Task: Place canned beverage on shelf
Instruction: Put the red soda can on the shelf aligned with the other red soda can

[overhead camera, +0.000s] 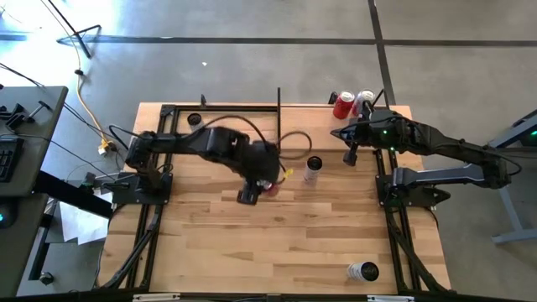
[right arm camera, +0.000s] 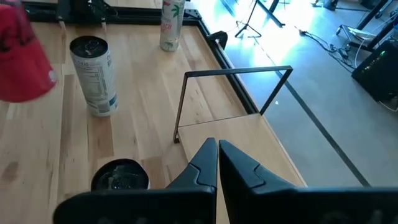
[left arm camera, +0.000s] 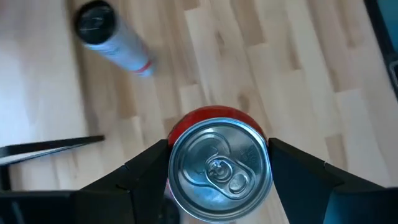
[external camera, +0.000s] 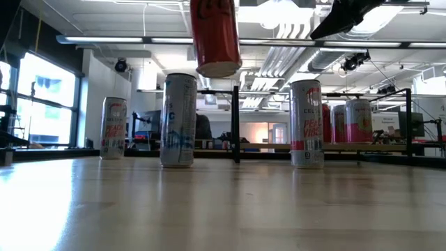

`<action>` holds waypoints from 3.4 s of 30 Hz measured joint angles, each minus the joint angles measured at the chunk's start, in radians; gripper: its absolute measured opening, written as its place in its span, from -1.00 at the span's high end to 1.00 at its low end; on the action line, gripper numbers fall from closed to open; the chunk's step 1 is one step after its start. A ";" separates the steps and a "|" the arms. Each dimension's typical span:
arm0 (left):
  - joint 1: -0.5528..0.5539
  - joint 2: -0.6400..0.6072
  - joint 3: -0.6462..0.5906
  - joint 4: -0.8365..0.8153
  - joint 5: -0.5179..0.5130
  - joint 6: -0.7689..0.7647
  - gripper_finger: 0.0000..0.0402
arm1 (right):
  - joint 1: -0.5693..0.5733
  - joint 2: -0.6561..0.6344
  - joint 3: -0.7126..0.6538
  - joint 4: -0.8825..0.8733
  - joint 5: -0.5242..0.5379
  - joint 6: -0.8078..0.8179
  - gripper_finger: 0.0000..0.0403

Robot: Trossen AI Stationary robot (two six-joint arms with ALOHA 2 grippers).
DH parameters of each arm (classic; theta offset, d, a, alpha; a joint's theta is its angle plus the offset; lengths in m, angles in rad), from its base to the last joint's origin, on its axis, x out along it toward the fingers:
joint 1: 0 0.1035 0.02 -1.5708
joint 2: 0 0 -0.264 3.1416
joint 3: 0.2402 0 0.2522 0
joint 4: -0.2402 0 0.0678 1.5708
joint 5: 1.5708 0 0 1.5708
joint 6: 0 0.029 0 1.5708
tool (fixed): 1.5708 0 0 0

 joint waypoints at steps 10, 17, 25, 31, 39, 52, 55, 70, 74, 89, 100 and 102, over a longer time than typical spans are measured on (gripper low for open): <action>-0.062 0.096 -0.001 0.085 0.012 0.009 -0.13 | 0.008 0.001 0.000 -0.016 -0.001 0.026 1.00; -0.084 0.206 -0.001 0.140 0.021 0.020 -0.13 | 0.047 0.001 0.000 -0.015 -0.003 0.022 1.00; -0.088 0.314 -0.001 0.160 0.060 0.026 -0.12 | 0.077 0.001 0.000 -0.015 -0.003 0.021 1.00; -0.084 0.340 0.002 0.160 0.084 0.036 -0.13 | 0.079 0.001 0.000 -0.015 -0.003 0.022 1.00; -0.079 0.329 -0.002 0.151 0.082 0.012 -0.25 | 0.079 0.001 0.000 -0.014 -0.003 0.026 1.00; -0.080 0.324 -0.001 0.136 0.053 0.008 -0.34 | 0.079 0.001 0.000 -0.014 -0.003 0.026 1.00; -0.080 0.324 -0.001 0.123 0.049 0.009 -0.40 | 0.079 0.001 0.000 -0.014 -0.003 0.026 1.00; -0.110 0.198 0.000 0.104 0.001 -0.148 -0.52 | 0.079 0.003 0.000 -0.022 -0.007 0.018 1.00; -0.145 0.135 -0.081 0.172 -0.055 -0.182 -0.52 | 0.089 0.003 0.000 -0.028 -0.039 -0.005 1.00; -0.301 -0.275 -0.913 0.935 -0.130 -0.616 -0.38 | 0.330 0.095 -0.001 -0.013 0.126 0.052 1.00; -0.316 -0.219 -1.240 1.544 -0.201 -0.726 0.45 | 0.410 0.142 -0.001 0.002 0.219 0.077 1.00; -0.316 -0.195 -1.250 1.603 -0.198 -0.707 0.65 | 0.420 0.142 -0.001 0.003 0.224 0.078 1.00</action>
